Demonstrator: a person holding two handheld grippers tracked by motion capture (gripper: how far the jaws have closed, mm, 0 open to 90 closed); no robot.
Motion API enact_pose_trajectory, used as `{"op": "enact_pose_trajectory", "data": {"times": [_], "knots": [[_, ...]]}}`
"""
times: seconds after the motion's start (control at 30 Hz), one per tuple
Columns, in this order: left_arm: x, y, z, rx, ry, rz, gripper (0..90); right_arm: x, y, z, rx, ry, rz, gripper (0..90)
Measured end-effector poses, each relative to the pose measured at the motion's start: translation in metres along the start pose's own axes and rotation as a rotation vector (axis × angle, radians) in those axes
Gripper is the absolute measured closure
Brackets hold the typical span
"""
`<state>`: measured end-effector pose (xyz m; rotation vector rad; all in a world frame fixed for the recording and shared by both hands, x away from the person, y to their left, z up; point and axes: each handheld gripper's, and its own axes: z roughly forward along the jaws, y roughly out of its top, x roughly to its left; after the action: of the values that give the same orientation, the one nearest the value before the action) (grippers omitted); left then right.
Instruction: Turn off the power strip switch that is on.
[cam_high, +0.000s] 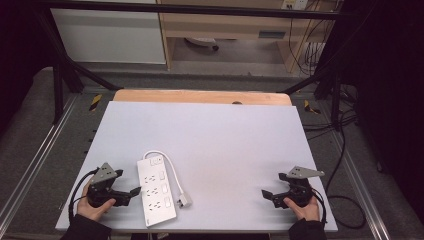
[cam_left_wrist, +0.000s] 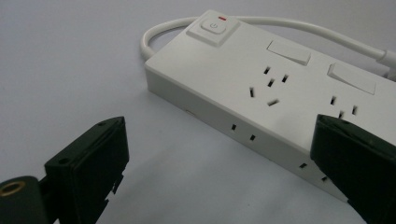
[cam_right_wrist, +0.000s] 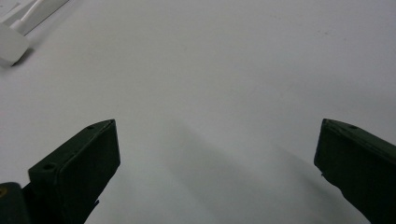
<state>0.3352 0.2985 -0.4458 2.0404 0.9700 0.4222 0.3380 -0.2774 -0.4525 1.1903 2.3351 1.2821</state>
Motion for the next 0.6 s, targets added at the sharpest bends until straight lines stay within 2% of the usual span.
{"op": "enact_pose_trajectory", "data": {"times": [0.6], "knots": [[-0.001,0.0026,-0.0009,0.006,0.018,-0.012,4.5,0.0014,-0.0004,0.0018,0.015,0.003,-0.007,0.8]]}}
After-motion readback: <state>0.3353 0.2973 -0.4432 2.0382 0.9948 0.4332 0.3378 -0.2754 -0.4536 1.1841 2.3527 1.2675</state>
